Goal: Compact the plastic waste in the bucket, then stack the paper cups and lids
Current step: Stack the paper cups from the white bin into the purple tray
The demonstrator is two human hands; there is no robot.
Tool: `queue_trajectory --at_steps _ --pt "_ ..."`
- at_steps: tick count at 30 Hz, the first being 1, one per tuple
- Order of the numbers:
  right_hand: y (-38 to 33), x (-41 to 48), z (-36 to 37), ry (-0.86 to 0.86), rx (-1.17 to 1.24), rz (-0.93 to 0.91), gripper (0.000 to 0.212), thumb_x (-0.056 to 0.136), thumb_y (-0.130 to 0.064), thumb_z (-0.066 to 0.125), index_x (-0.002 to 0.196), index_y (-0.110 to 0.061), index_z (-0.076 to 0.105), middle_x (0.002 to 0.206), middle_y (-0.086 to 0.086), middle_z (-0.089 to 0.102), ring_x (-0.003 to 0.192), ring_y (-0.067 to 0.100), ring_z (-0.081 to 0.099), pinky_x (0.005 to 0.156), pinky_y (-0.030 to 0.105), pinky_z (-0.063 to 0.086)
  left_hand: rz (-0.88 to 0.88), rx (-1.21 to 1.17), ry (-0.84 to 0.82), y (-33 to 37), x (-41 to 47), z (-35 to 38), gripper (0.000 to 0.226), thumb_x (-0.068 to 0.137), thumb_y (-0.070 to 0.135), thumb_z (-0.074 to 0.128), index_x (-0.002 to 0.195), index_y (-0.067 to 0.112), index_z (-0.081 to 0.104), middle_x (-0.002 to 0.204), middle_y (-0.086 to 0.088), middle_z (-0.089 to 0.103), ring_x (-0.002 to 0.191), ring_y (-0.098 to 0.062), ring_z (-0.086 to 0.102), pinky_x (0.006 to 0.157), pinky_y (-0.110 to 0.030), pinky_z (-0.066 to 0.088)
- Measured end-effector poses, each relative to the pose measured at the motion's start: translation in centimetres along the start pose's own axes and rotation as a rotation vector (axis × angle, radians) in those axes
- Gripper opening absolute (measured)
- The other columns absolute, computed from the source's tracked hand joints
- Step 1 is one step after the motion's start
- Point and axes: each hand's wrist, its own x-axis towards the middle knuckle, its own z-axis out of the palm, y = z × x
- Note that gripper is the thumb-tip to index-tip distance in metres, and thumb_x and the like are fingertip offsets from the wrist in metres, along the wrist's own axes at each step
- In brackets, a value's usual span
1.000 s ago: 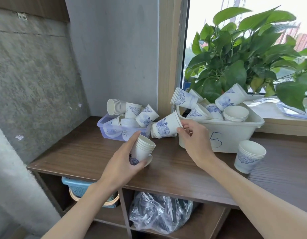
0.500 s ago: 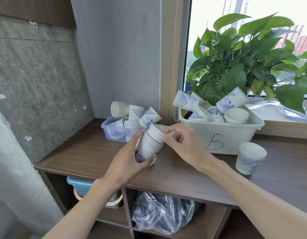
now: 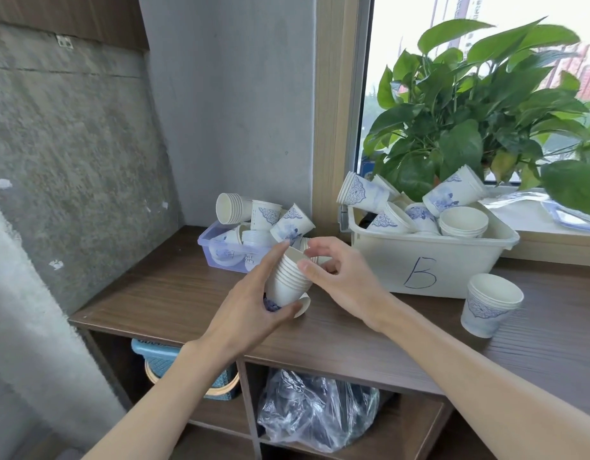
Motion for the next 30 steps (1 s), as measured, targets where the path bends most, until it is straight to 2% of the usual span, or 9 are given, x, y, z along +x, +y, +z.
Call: queue_trajectory --at_steps 3,6,9,12,15,19,22,26,30 --pt "0.4 0.3 0.8 -0.057 -0.029 0.032 0.042 0.088 -0.035 0.066 0.126 -0.024 0.051 0.111 -0.014 0.062 0.098 0.024 0.061 0.089 0.031 0.052 -0.038 0.022 0.031 -1.5 -0.6 -0.3 0.085 0.079 0.034 0.078 0.14 0.062 0.026 0.118 0.03 0.059 0.097 0.005 0.06 0.079 -0.014 0.047" --pt "1.7 1.1 1.8 -0.023 -0.112 0.058 0.029 0.09 -0.036 0.062 0.116 -0.032 0.049 0.115 -0.01 0.06 0.098 0.018 0.056 0.084 0.025 0.047 -0.09 0.031 0.065 -3.0 -1.5 -1.0 0.085 0.078 0.033 0.077 0.142 0.059 0.027 0.12 0.031 0.057 0.098 0.001 0.061 0.086 -0.027 0.053" --pt "3.1 2.3 3.4 -0.048 -0.254 0.127 0.05 0.082 -0.042 0.07 0.124 -0.025 0.048 0.119 -0.004 0.053 0.106 0.015 0.05 0.089 0.028 0.043 -0.12 0.024 0.086 -4.5 -2.1 -1.9 0.086 0.078 0.032 0.078 0.142 0.06 0.026 0.129 0.019 0.06 0.104 -0.005 0.063 0.092 -0.037 0.054" --pt "4.1 3.5 5.1 -0.064 -0.36 0.166 0.08 0.06 -0.065 0.067 0.127 -0.03 0.042 0.119 0.001 0.053 0.111 0.022 0.051 0.093 0.042 0.047 -0.137 0.016 0.115 -5.4 -2.5 -2.7 0.087 0.078 0.029 0.079 0.138 0.066 0.026 0.124 0.018 0.063 0.099 -0.008 0.066 0.09 -0.041 0.056" --pt "5.0 4.4 6.1 -0.068 -0.376 0.166 0.085 0.052 -0.071 0.06 0.124 -0.032 0.041 0.115 0.001 0.056 0.109 0.023 0.053 0.09 0.045 0.049 -0.135 0.007 0.122 -6.0 -2.7 -3.2 0.088 0.078 0.027 0.079 0.133 0.071 0.025 0.119 0.02 0.065 0.093 -0.008 0.067 0.086 -0.041 0.058" --pt "5.2 4.9 6.4 -0.08 -0.285 0.16 0.073 0.067 -0.047 0.077 0.127 -0.032 0.038 0.102 -0.009 0.057 0.099 0.018 0.058 0.085 0.039 0.052 -0.154 0.001 0.114 -6.5 -2.9 -3.5 0.089 0.079 0.029 0.078 0.136 0.069 0.023 0.123 0.018 0.064 0.098 -0.01 0.066 0.088 -0.039 0.057" --pt "5.2 4.7 6.3 -0.109 -0.233 0.15 0.077 0.076 -0.023 0.072 0.14 -0.033 0.03 0.095 -0.017 0.055 0.098 0.016 0.058 0.084 0.029 0.049 -0.184 -0.01 0.1 -6.7 -2.9 -3.5 0.089 0.078 0.03 0.078 0.137 0.068 0.024 0.121 0.014 0.065 0.093 -0.015 0.068 0.087 -0.043 0.058" --pt "5.2 4.3 5.8 -0.024 -0.247 0.095 0.085 0.067 -0.037 0.06 0.143 -0.046 0.023 0.123 0.0 0.057 0.117 0.024 0.052 0.101 0.042 0.044 -0.21 -0.027 0.092 -6.6 -2.8 -3.2 0.088 0.077 0.031 0.079 0.138 0.066 0.025 0.115 0.012 0.067 0.087 -0.02 0.069 0.083 -0.047 0.059" --pt "4.1 3.9 4.0 0.048 -0.255 0.031 0.074 0.077 -0.023 0.058 0.145 -0.037 0.031 0.126 0.005 0.051 0.122 0.023 0.043 0.107 0.043 0.036 -0.207 -0.036 0.075 -5.8 -2.6 -2.5 0.088 0.077 0.031 0.079 0.139 0.064 0.026 0.113 0.013 0.068 0.082 -0.02 0.068 0.082 -0.046 0.059"
